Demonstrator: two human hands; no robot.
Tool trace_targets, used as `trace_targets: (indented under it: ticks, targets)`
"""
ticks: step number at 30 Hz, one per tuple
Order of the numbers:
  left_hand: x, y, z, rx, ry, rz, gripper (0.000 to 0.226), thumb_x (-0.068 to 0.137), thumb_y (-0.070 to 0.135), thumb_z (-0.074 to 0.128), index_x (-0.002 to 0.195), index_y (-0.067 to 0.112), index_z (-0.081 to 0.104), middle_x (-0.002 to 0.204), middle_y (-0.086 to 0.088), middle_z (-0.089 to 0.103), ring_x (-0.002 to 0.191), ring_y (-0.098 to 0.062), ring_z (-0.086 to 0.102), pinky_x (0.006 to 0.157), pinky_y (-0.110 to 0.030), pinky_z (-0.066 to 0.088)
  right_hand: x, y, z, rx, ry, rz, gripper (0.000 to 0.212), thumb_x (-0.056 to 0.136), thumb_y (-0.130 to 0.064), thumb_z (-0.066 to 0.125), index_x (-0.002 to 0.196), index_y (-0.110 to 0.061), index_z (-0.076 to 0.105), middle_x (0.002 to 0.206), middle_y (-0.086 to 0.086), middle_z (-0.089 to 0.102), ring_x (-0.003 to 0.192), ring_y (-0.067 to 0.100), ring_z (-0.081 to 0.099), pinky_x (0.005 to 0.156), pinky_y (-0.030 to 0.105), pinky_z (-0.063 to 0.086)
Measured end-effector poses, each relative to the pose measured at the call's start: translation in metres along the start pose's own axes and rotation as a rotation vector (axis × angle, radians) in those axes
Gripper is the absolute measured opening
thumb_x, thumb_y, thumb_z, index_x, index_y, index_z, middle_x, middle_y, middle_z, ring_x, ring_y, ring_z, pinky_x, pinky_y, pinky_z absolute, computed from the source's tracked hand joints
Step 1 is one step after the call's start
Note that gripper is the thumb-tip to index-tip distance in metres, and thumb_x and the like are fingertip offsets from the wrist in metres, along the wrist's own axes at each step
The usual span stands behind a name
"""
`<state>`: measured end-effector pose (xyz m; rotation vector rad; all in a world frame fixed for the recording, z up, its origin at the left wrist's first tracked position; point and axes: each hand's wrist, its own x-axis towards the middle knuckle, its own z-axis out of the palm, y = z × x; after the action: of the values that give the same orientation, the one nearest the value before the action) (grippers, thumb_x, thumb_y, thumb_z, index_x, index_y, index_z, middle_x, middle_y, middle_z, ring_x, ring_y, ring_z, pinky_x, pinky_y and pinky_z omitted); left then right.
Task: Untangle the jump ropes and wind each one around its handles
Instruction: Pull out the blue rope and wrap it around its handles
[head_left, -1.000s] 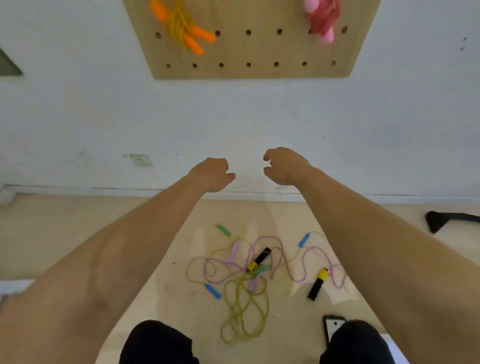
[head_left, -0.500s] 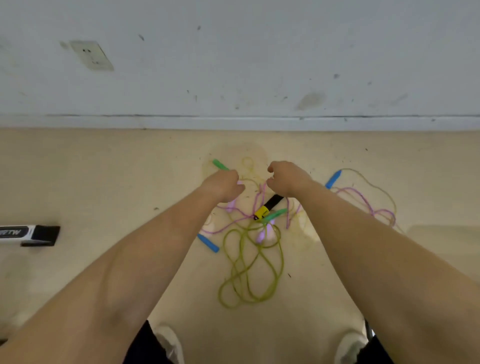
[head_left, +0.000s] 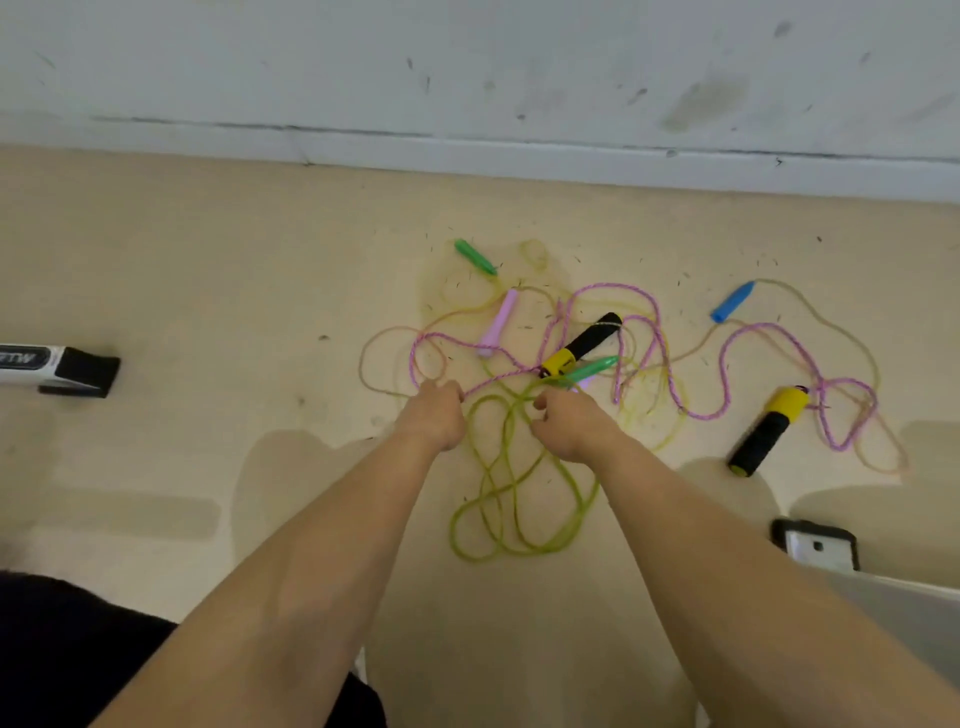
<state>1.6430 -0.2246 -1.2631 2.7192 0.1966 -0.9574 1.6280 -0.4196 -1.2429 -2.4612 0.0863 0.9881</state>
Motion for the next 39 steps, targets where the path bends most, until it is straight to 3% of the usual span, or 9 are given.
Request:
trace_targets:
  ticks: [7,14,20,23,28,31,34,36,39]
  targets:
    - [0.034,-0.036,0.057,-0.19,-0.012,-0.172,0.043,0.092,0.033,0.057,0.132,0.027,0.044,0.132,-0.012,0.033,0.103,-0.037,0.058,0.097,-0.041,0.049,0.021,0.01,0.056,0.009,-0.095,0.021,0.044,0.095,-0.035,0.052,0.138,-0.023,0.053,0.133,0.007,0.06,0.122,0.028,0.056,0.098,0.036,0.046]
    - [0.038,-0.041,0.053,-0.327,0.121,-0.173,0.017,0.082,0.031,0.066,0.079,0.026,0.05,0.102,-0.009,0.067,0.089,-0.027,0.067,0.08,-0.039,0.057,0.026,0.026,0.057,0.183,-0.068,0.101,0.035,0.095,-0.03,0.058,0.127,-0.015,0.063,0.12,0.008,0.066,0.111,0.027,0.062,0.095,0.035,0.049]
    - [0.007,-0.026,0.014,-0.416,-0.196,-0.125,0.057,0.089,0.003,0.065,0.135,0.014,0.032,0.116,-0.013,0.061,0.073,-0.023,0.071,0.054,-0.033,0.053,0.006,0.002,0.023,0.356,-0.009,0.051,0.032,0.094,-0.016,0.054,0.124,-0.01,0.063,0.105,0.009,0.067,0.091,0.025,0.065,0.075,0.029,0.051]
    - [-0.022,-0.016,-0.024,-0.238,-0.301,0.079,0.048,0.09,0.0,0.056,0.132,0.023,0.054,0.095,-0.003,0.066,0.066,-0.013,0.064,0.056,-0.02,0.05,-0.018,-0.02,0.0,0.305,0.054,-0.069,0.045,0.092,-0.005,0.05,0.132,-0.023,0.059,0.116,0.005,0.063,0.092,0.017,0.059,0.062,0.016,0.042]
    - [-0.097,0.011,-0.095,-0.28,-0.378,0.266,0.025,0.081,0.0,0.053,0.093,0.016,0.069,0.094,-0.012,0.061,0.071,-0.019,0.048,0.063,-0.025,0.042,-0.075,-0.053,-0.034,0.045,0.033,-0.255,0.078,0.08,0.005,0.044,0.144,-0.039,0.045,0.15,0.007,0.032,0.139,0.032,0.032,0.113,0.042,0.033]
    - [-0.144,0.024,-0.133,-0.364,-0.356,0.371,0.016,0.069,0.027,0.061,0.074,0.013,0.061,0.08,-0.009,0.053,0.069,-0.021,0.043,0.059,-0.026,0.035,-0.11,-0.064,-0.044,-0.035,-0.022,-0.277,0.065,0.083,-0.006,0.055,0.137,-0.042,0.052,0.156,0.001,0.024,0.142,0.033,0.021,0.117,0.045,0.022]
    - [-0.178,0.029,-0.163,-0.389,-0.289,0.474,0.045,0.091,0.048,0.059,0.065,0.012,0.051,0.06,0.001,0.048,0.062,-0.019,0.04,0.059,-0.025,0.034,-0.136,-0.069,-0.049,0.027,-0.016,-0.274,0.014,0.086,-0.027,0.064,0.088,-0.04,0.071,0.139,0.0,0.048,0.131,0.029,0.039,0.11,0.042,0.032]
    - [-0.194,0.027,-0.18,-0.592,-0.21,0.513,0.051,0.103,0.04,0.048,0.059,0.014,0.045,0.058,0.002,0.044,0.059,-0.017,0.037,0.061,-0.025,0.033,-0.15,-0.066,-0.055,0.049,0.006,-0.225,0.018,0.091,-0.031,0.058,0.077,-0.027,0.07,0.106,0.001,0.064,0.105,0.023,0.058,0.085,0.032,0.046]
    - [-0.208,0.017,-0.204,-0.989,-0.133,0.526,0.049,0.104,0.028,0.048,0.056,0.018,0.043,0.06,0.001,0.041,0.055,-0.016,0.035,0.062,-0.029,0.03,-0.173,-0.059,-0.068,-0.048,0.066,-0.182,0.021,0.098,-0.026,0.048,0.084,-0.022,0.063,0.082,-0.004,0.058,0.086,0.019,0.056,0.062,0.026,0.037]
